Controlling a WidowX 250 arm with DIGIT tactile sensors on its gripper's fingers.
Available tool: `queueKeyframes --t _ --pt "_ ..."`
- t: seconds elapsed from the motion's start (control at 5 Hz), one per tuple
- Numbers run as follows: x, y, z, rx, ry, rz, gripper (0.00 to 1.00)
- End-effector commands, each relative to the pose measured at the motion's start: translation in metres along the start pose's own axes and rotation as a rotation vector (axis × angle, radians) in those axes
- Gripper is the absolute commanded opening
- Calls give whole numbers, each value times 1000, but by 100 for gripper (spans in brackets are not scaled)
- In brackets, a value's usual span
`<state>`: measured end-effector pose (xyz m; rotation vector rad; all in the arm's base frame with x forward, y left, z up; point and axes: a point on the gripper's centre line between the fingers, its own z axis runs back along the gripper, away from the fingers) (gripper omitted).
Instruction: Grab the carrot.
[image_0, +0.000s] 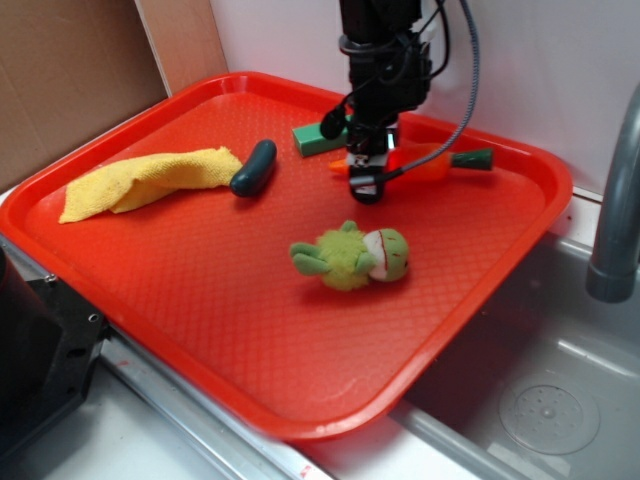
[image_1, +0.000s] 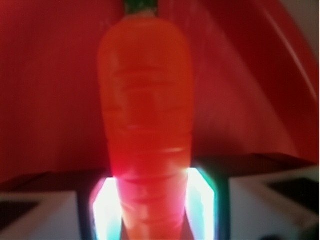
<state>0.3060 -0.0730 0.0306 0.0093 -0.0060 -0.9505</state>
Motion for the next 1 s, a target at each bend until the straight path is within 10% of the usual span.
queueKeyframes --t 0.0,0.2,0.6,0.8 --pt "-35 -25 123 28 -3 475 0" --pt "-69 -44 152 -71 -41 728 0" --pt "-95 -92 160 -5 -26 1227 0" --pt "-93 -80 157 16 17 1214 0"
